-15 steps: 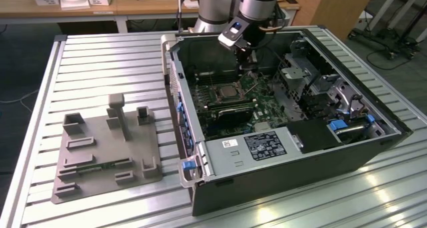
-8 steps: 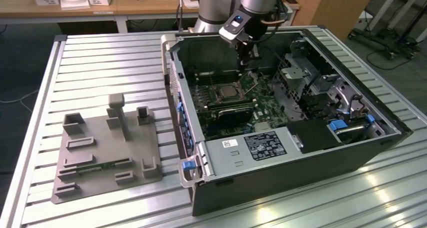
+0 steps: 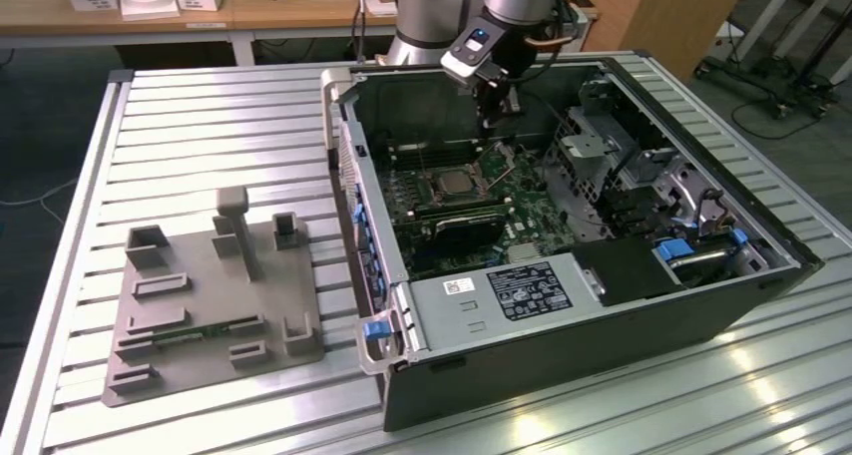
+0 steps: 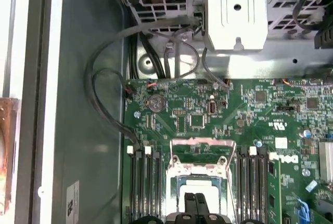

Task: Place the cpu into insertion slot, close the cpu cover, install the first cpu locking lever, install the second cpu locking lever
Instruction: 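Close the cpu cover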

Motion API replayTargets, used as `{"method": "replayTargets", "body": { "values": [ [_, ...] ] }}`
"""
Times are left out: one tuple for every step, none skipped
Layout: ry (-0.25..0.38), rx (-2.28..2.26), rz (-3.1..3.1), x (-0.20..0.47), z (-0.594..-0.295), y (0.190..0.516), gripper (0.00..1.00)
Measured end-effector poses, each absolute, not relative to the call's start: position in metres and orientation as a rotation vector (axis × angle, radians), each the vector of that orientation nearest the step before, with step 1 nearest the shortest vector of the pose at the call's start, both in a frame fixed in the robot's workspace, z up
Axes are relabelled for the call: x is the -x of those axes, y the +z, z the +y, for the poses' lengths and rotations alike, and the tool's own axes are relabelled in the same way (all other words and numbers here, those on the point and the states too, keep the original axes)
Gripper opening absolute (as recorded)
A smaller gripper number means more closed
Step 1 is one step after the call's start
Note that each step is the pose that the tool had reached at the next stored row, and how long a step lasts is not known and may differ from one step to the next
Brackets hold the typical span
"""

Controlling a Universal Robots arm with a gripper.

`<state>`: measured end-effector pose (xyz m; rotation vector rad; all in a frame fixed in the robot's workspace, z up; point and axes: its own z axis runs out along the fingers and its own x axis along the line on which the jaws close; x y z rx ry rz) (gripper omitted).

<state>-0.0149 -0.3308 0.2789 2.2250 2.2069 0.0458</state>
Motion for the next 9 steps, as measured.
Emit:
{"method": "replayTargets", "body": {
  "values": [
    [0.046, -2.225, 2.207, 0.012, -0.331, 0.279, 0.1],
    [0.046, -2.225, 2.207, 0.009, -0.331, 0.278, 0.1],
    [0.046, -2.225, 2.207, 0.006, -0.331, 0.278, 0.1],
    [0.046, -2.225, 2.207, 0.003, -0.331, 0.278, 0.1],
    [0.046, -2.225, 2.207, 0.0, -0.331, 0.278, 0.1],
    [0.046, -2.225, 2.207, -0.003, -0.33, 0.278, 0.1],
    [0.046, -2.225, 2.207, -0.006, -0.33, 0.278, 0.1],
    [0.045, -2.225, 2.207, -0.008, -0.33, 0.278, 0.1],
    [0.045, -2.225, 2.207, -0.011, -0.33, 0.277, 0.1]
  ]
}}
